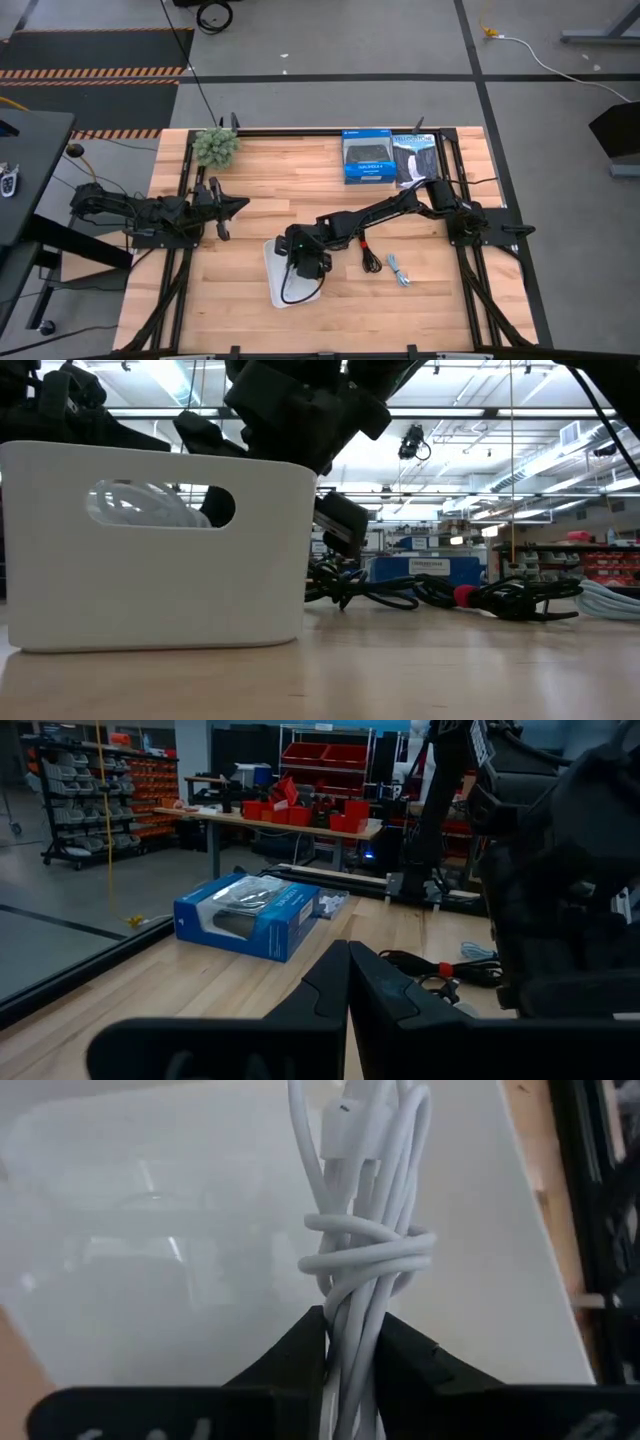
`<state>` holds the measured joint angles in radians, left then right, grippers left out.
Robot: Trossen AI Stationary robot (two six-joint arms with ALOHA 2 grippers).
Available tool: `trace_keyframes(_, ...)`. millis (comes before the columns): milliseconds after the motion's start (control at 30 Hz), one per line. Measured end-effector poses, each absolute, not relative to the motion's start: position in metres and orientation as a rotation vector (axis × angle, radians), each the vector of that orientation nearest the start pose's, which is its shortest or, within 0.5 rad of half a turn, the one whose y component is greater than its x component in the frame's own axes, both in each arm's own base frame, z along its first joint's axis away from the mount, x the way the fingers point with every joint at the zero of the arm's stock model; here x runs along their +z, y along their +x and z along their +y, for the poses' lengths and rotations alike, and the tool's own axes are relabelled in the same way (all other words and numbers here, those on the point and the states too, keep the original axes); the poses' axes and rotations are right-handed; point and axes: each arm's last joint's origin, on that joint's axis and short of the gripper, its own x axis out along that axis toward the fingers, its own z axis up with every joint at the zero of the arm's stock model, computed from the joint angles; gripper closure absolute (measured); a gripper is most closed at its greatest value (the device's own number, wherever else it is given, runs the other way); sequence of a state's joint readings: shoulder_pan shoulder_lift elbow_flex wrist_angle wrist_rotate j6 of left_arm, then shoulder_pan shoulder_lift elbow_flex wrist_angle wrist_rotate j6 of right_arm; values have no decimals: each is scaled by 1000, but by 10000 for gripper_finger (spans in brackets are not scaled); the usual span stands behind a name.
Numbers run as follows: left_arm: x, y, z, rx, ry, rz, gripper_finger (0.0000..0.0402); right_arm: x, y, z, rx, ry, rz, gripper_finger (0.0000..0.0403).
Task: Pick and place USB-C Cables
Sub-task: Put the white USB cable into the white bin, then put the right black USB cable into the white bin
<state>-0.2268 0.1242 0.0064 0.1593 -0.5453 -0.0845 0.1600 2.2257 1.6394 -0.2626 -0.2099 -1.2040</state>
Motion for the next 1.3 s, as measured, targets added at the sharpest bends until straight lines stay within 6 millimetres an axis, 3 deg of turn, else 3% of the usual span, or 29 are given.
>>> trace_keyframes(400, 171, 102, -8, 317, -100, -52, 390, 162, 475, 92, 776, -996, 542, 260)
trace_keyframes(767, 171, 102, -8, 317, -100, -52, 390, 202, 472, 99, 744, -936, 512, 253)
trace_keyframes(1067, 171, 102, -8, 317, -100, -53, 390, 202, 469, 84, 774, -811, 577, 253)
trace_keyframes(1300, 171, 102, -8, 316, -99, -50, 390, 227, 461, 65, 703, -676, 613, 253)
